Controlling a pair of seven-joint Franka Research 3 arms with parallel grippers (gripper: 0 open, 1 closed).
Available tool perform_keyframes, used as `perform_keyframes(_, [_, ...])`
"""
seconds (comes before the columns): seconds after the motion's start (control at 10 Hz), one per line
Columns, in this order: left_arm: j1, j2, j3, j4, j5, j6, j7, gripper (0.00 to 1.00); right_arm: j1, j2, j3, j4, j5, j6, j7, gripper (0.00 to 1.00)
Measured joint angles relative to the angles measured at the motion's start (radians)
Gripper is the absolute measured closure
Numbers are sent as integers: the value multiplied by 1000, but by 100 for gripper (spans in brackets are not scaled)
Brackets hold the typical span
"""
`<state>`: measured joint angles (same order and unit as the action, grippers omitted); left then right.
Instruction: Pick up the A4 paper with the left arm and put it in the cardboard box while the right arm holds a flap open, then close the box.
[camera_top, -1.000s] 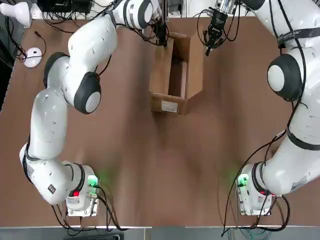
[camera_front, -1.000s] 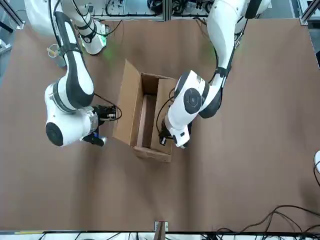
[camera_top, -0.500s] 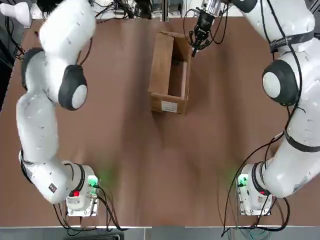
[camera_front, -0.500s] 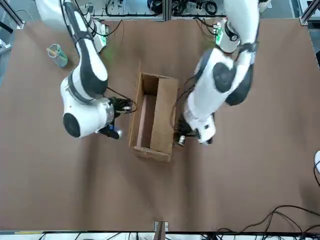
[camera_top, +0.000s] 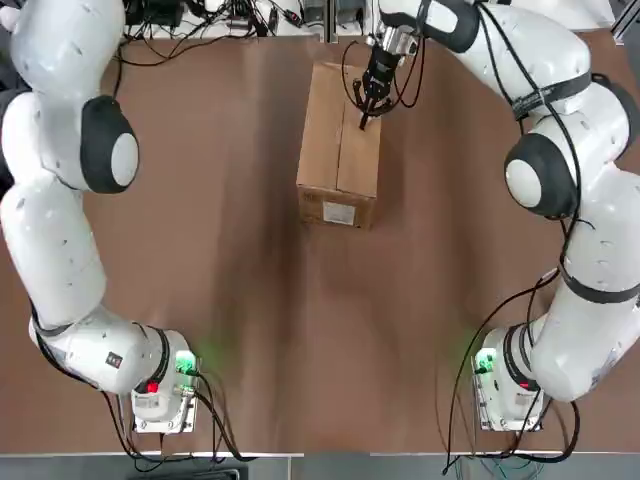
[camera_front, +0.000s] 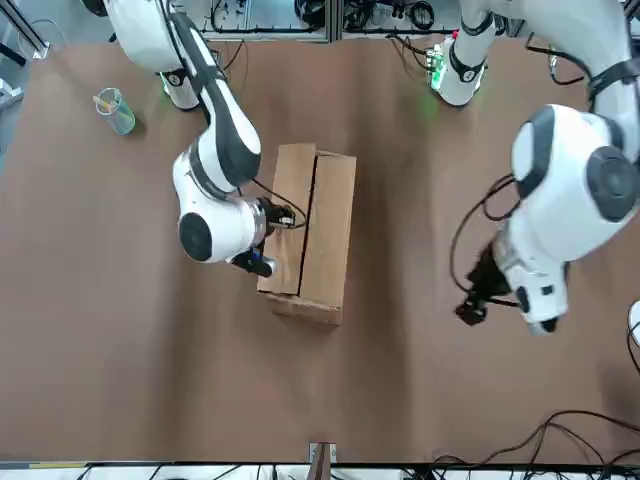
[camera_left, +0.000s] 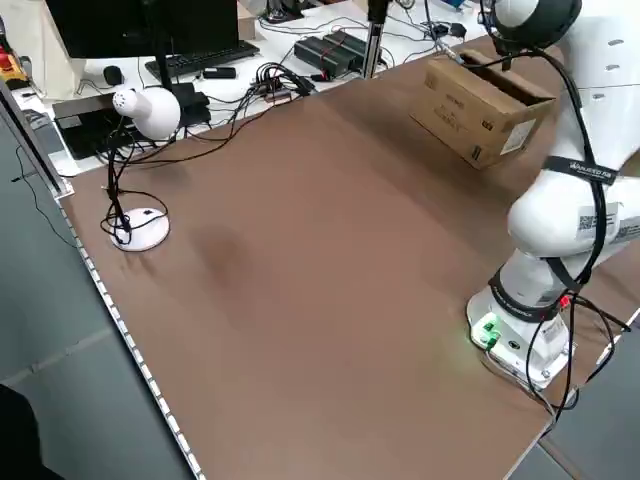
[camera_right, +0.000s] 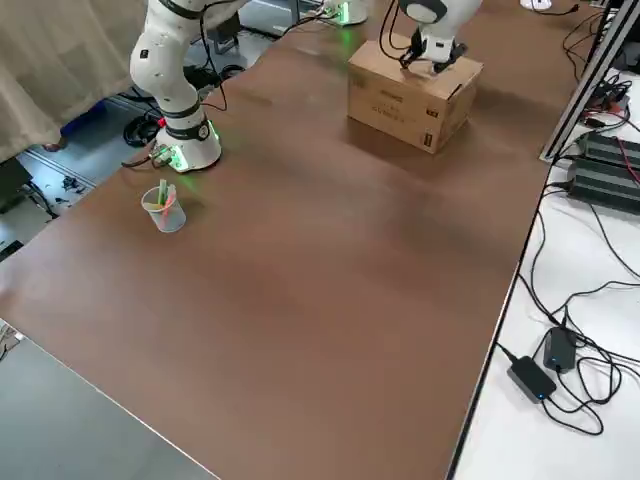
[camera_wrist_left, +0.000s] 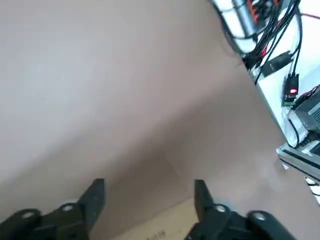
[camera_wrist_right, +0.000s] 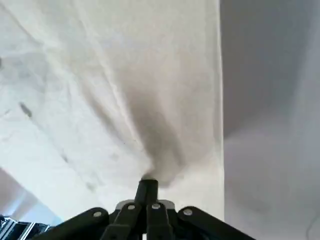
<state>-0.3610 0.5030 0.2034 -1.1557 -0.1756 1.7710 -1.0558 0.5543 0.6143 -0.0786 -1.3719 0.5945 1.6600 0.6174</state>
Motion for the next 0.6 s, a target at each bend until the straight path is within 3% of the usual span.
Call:
perform_keyframes(0.1, [28,-16,0,0,11,-14,144,0,2,6,0,1,-4,3,1,99])
perform_keyframes(0.3, [66,-50,0,0,25,-60,425,0,10,5,0,0,-18,16,11,99])
perform_keyframes(0.6, [98,-106,-8,0,56,-149,697,0,18,5,0,-1,-37,26,30,99])
